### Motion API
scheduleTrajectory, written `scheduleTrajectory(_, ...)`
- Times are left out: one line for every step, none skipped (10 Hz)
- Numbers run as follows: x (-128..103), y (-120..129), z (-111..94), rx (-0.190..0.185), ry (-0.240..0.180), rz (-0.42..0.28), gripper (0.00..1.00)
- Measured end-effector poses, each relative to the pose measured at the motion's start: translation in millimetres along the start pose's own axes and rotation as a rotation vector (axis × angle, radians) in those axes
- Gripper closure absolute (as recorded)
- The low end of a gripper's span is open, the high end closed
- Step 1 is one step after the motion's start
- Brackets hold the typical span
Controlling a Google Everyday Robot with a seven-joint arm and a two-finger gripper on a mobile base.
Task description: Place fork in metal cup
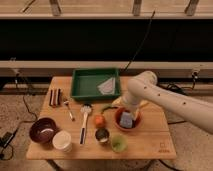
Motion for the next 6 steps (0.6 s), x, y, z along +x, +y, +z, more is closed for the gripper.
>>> scheduleTrajectory(8,-20,4,0.009,0.011,-0.037,0.2)
scheduleTrajectory(17,-46,10,0.021,0.025,-0.087,0.2)
scheduleTrajectory(19,-76,16,0.041,0.031,-0.148,0.2)
scheduleTrajectory(21,-91,19,0.056,0.042,-0.196,0.2)
scheduleTrajectory(17,-107,21,0.08,0.045,-0.25,0.2)
scheduleTrajectory(9,-120,23,0.102,0.043,-0.302,0.2)
